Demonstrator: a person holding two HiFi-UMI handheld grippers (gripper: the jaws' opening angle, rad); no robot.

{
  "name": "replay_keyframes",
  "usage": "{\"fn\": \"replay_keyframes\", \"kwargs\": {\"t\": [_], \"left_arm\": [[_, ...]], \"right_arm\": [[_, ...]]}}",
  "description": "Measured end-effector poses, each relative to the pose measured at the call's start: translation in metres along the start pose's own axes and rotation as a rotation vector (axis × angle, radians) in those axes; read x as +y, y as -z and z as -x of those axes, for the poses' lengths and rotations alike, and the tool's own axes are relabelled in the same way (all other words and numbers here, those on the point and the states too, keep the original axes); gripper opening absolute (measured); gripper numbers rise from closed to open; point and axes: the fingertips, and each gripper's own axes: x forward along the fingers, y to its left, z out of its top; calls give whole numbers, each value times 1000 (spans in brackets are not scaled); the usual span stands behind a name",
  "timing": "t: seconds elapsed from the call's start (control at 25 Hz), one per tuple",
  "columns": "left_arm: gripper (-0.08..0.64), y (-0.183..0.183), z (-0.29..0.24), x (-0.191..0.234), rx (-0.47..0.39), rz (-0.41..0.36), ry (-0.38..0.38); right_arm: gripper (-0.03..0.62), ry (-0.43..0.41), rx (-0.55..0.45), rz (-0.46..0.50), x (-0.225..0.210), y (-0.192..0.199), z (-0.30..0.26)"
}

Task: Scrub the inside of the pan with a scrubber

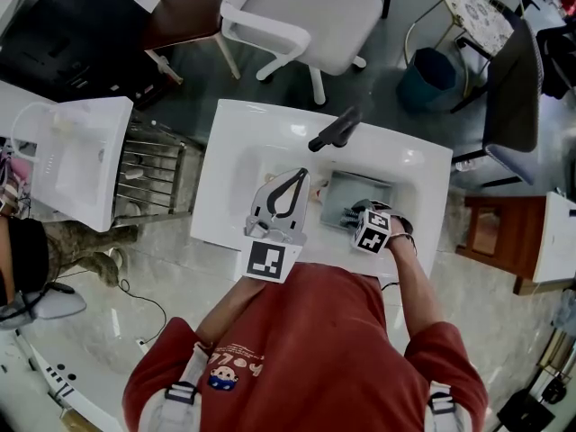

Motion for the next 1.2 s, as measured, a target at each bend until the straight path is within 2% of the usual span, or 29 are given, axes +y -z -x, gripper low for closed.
{"fn": "replay_keyframes", "kwargs": {"t": [0.4, 0.56, 0.76, 1.04, 1.2], "left_arm": [[14, 3, -2, -2, 13, -1, 0], [14, 4, -3, -2, 19, -2, 1], [14, 2, -6, -5, 12, -7, 10], [14, 2, -4, -5, 10, -6, 11], [14, 2, -3, -3, 10, -2, 5]], "right_arm": [[172, 193, -15, 19, -54, -4, -2], [172, 240, -22, 14, -65, -6, -5], [169, 361, -17, 68, -86, -8, -8], [167, 384, -12, 74, -89, -8, -9], [167, 379, -31, 31, -90, -10, -7]]}}
